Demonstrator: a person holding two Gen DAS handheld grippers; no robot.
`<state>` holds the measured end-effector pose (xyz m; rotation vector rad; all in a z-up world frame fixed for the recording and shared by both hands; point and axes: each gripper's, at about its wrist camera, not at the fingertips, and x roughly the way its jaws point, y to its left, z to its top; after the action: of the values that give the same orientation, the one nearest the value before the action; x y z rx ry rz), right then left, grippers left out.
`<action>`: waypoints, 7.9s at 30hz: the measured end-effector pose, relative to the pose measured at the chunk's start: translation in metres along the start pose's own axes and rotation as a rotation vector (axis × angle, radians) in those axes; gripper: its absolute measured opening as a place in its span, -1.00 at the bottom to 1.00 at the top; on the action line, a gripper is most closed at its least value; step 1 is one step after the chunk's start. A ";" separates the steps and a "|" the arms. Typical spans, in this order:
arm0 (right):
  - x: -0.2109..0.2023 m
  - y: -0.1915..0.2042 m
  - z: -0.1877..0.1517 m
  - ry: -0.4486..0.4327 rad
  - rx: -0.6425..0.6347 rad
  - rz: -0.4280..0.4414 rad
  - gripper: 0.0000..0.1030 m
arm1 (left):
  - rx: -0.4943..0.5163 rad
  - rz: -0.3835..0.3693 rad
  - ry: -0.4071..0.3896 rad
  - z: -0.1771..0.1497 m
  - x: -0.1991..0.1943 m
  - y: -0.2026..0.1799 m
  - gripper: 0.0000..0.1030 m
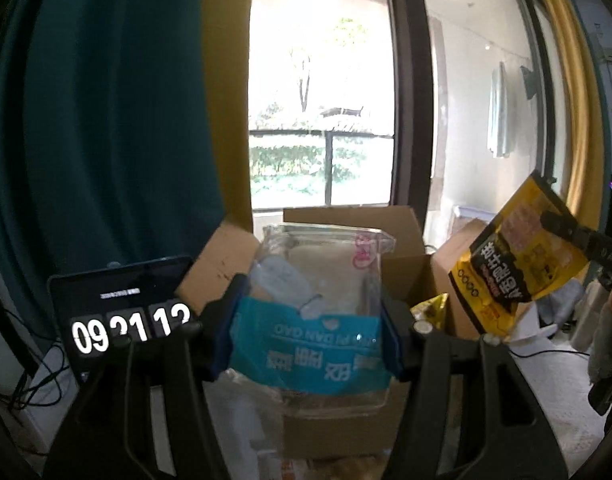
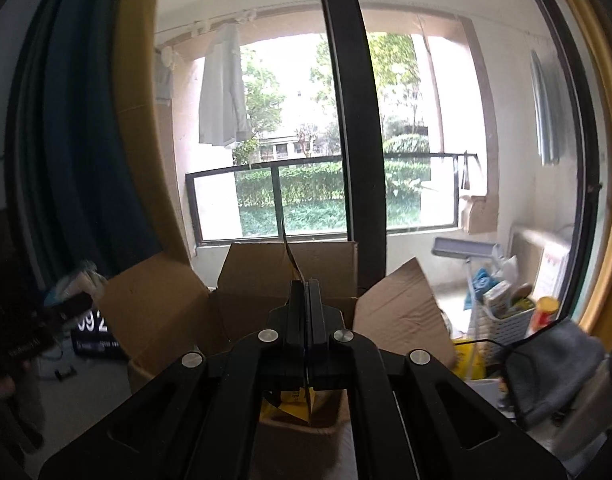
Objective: Organize snacks
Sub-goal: 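Carry both bags into the box and open both tools, then grasp the red-white shrimp-chip bag with the right tool while the left tool grasps the bread loaf bag, then carry both bags into the box and release them, then move both tools back over the remaining snack pile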
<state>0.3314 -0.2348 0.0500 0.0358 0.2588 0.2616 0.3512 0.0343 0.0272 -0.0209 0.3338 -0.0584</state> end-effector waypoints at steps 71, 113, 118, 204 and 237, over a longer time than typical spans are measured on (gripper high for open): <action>-0.140 0.020 -0.116 0.307 -0.014 0.102 0.50 | -0.057 -0.086 0.175 -0.127 -0.134 -0.005 0.75; -0.109 0.061 -0.230 0.600 0.032 0.247 0.18 | 0.025 -0.105 0.408 -0.213 -0.076 -0.026 0.65; -0.123 0.057 -0.215 0.531 -0.002 0.190 0.14 | 0.023 -0.119 0.399 -0.211 -0.083 -0.027 0.61; 0.086 0.035 -0.026 0.211 -0.190 -0.093 0.14 | 0.094 -0.020 0.106 -0.006 0.082 -0.033 0.61; -0.012 0.027 -0.042 0.213 -0.120 -0.002 0.71 | -0.024 -0.100 0.099 -0.026 -0.039 -0.015 0.83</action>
<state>0.3024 -0.2117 0.0142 -0.1119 0.4542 0.2785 0.3053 0.0215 0.0159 -0.0583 0.4324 -0.1549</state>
